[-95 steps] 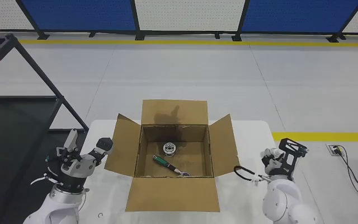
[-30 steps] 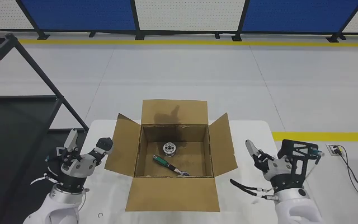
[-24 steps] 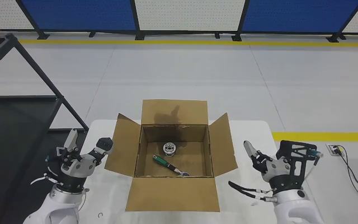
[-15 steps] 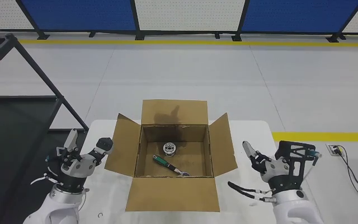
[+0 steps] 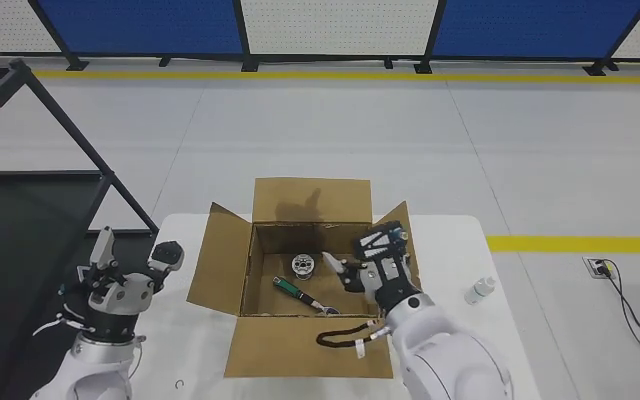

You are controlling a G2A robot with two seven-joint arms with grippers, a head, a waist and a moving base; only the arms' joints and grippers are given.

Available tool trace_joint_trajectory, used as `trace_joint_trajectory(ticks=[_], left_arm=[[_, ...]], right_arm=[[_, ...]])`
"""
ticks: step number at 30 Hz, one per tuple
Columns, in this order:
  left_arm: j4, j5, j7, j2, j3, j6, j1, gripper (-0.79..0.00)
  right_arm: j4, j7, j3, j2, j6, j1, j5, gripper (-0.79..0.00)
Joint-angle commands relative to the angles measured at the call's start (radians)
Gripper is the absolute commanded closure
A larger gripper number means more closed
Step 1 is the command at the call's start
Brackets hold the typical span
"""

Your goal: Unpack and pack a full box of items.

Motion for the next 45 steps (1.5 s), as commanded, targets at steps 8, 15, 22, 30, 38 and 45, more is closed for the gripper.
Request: trace_joint_trajectory(ticks=[8,15,22,30,38,45], left_arm=[[-0.024,-0.154,-0.003,-0.005,-0.044,0.005,0.057,-0.785],[-0.027,-0.152,-0.002,-0.005,-0.043,0.005,0.061,-0.785],[-0.027,-0.152,-0.002,-0.005,-0.043,0.005,0.061,-0.785],[-0.027,-0.158,0.019,-0.007,-0.037,0.021,0.05,-0.785],[-0.019,-0.222,0.027,-0.009,-0.055,0.013,0.048,-0.785],[-0.019,-0.222,0.027,-0.009,-0.055,0.013,0.048,-0.785]], right_arm=[[0.416,-0.016,-0.186,-0.06,0.049,0.227,0.085,-0.785],[0.46,-0.022,-0.205,-0.072,0.063,0.247,0.114,-0.785],[0.46,-0.022,-0.205,-0.072,0.063,0.247,0.114,-0.785],[0.754,0.025,-0.286,-0.128,0.089,0.395,0.181,-0.785],[1.144,-0.005,-0.345,-0.216,0.061,0.58,0.363,-0.785],[1.338,-0.033,-0.378,-0.277,0.059,0.656,0.435,-0.785]])
